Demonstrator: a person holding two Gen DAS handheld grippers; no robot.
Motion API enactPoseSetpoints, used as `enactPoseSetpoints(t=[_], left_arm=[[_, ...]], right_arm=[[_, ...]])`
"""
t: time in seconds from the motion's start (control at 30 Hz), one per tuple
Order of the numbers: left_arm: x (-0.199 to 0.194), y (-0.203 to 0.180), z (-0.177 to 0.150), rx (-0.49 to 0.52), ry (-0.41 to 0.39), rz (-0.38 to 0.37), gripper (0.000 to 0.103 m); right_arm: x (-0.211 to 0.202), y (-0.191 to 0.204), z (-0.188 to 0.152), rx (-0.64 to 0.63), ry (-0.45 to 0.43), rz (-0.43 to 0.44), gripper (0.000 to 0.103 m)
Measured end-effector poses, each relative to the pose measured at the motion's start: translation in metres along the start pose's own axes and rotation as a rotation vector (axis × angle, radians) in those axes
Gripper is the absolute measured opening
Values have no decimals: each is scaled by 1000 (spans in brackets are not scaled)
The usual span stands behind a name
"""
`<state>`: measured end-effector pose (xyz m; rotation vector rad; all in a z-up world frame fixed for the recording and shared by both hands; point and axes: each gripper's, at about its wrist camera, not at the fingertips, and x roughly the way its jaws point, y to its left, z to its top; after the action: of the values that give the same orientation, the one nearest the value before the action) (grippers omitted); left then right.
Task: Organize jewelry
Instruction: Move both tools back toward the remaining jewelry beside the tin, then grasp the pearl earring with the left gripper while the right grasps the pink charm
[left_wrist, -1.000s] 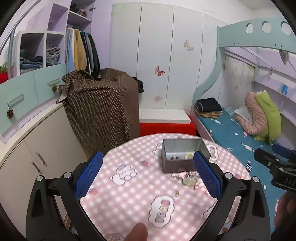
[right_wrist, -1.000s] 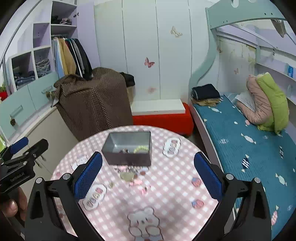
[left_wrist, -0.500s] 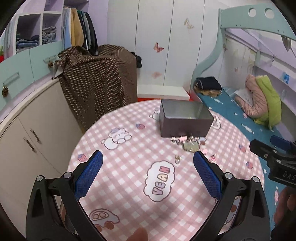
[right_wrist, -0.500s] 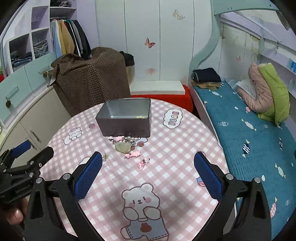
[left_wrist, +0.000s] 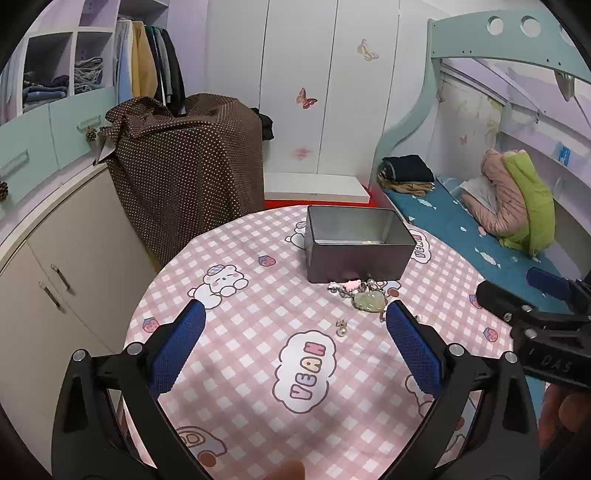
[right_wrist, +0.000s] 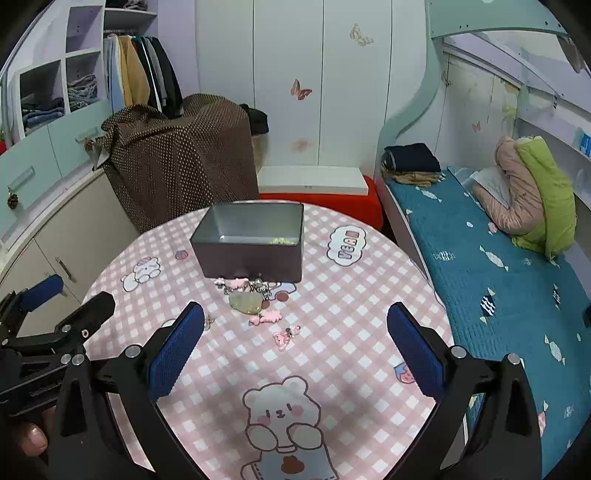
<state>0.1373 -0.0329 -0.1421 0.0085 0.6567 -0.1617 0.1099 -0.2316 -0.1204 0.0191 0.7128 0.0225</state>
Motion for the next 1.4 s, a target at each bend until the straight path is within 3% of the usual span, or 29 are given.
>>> enactPoseSetpoints(t=[0.3, 0.77, 0.8, 0.87, 1.1, 1.17, 1.27, 1.4], left_arm=[[54, -10, -16, 40, 116, -9, 98], [125, -14, -26, 77, 246, -42, 96], [127, -14, -27, 80, 251, -44, 94], [137, -14, -27, 91, 282, -51, 72], [148, -15, -27, 118, 306, -72, 55], [149, -15, -26, 123, 306, -83, 45], [148, -15, -24, 128, 308, -105, 29], [149, -11, -21, 118, 317, -136, 19]], right_arm=[[55, -5, -19, 4, 132, -22, 94], [108, -10, -28, 6, 237, 4, 62], [111, -10, -29, 6, 242, 8, 61], [115, -10, -29, 7, 249, 15, 56], [122, -2, -32, -30, 261, 6, 42], [122, -1, -32, -30, 257, 10, 28], [121, -1, -31, -34, 257, 14, 15], [120, -3, -33, -35, 253, 28, 15]])
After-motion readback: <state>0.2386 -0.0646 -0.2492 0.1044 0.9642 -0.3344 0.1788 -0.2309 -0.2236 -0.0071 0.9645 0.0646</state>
